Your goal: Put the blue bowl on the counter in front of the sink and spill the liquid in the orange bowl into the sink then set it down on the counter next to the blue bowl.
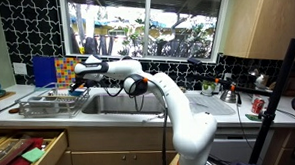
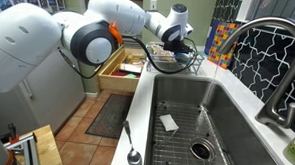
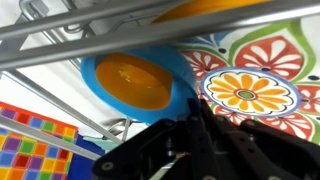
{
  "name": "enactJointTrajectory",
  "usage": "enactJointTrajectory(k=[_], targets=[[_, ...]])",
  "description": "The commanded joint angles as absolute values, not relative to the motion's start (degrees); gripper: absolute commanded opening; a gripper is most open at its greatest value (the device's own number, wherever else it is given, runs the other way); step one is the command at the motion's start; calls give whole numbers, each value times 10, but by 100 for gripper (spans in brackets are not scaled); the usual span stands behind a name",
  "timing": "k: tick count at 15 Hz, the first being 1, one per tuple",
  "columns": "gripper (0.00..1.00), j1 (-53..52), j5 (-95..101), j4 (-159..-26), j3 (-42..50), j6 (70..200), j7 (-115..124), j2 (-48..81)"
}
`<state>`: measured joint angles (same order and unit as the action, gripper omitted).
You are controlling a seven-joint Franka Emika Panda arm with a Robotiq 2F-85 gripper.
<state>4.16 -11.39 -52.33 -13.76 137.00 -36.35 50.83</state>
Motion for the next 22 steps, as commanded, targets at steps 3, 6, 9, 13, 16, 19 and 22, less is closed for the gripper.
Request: enactJointTrajectory(k=[3,6,9,13,16,19,22], targets=[[1,40,-110,-500,-141,1364,-383,522],[1,29,-103,-506,-139,1371,-397,508],[1,12,-97,-516,-134,1376,-399,491],[1,-13,-73,-550,-121,1376,-385,444],[1,-26,-53,-597,-108,1375,-359,390],[1,-29,-48,-677,-106,1380,-340,325],[1,-28,-46,-748,-104,1392,-328,271]])
